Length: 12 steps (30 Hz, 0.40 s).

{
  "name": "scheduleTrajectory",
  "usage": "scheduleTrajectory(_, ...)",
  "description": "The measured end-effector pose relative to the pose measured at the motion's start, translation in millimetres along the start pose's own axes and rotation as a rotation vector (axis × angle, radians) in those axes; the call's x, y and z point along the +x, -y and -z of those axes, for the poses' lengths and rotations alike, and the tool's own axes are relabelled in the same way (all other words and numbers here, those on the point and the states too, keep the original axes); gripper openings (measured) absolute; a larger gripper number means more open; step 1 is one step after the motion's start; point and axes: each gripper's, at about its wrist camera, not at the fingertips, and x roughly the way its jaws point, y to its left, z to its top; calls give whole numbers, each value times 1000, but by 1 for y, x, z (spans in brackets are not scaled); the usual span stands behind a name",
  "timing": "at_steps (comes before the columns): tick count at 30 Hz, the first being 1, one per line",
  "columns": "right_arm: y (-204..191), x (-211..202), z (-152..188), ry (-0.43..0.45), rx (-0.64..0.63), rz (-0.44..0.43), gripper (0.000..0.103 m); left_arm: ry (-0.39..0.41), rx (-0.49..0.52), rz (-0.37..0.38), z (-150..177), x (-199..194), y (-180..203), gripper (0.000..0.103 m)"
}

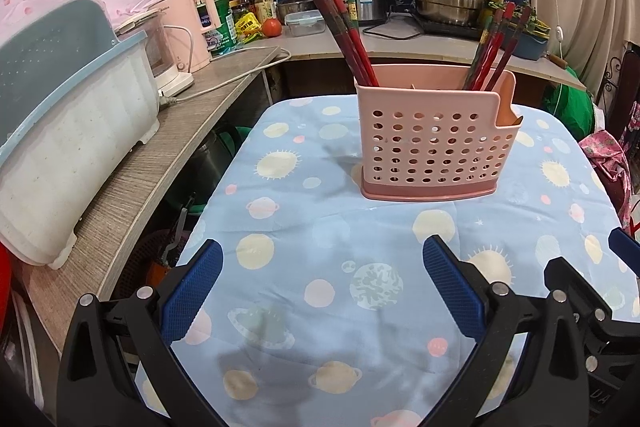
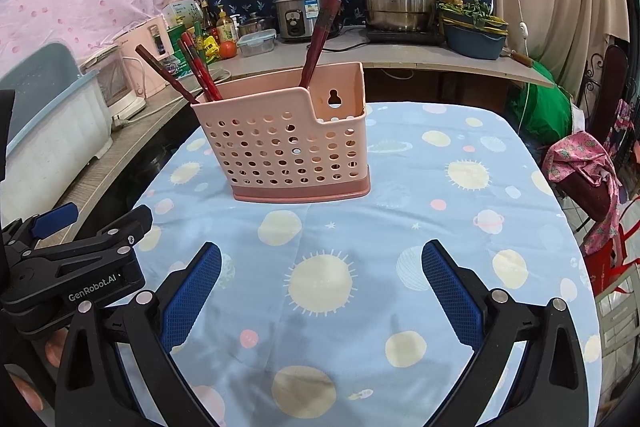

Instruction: Organize utensils

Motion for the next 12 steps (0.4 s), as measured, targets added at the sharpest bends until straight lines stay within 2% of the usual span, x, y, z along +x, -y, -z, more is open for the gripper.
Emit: scheduleTrajectory(12,2,3,-2,-3,2,1,97,-3,0,4,-2,5,3,96)
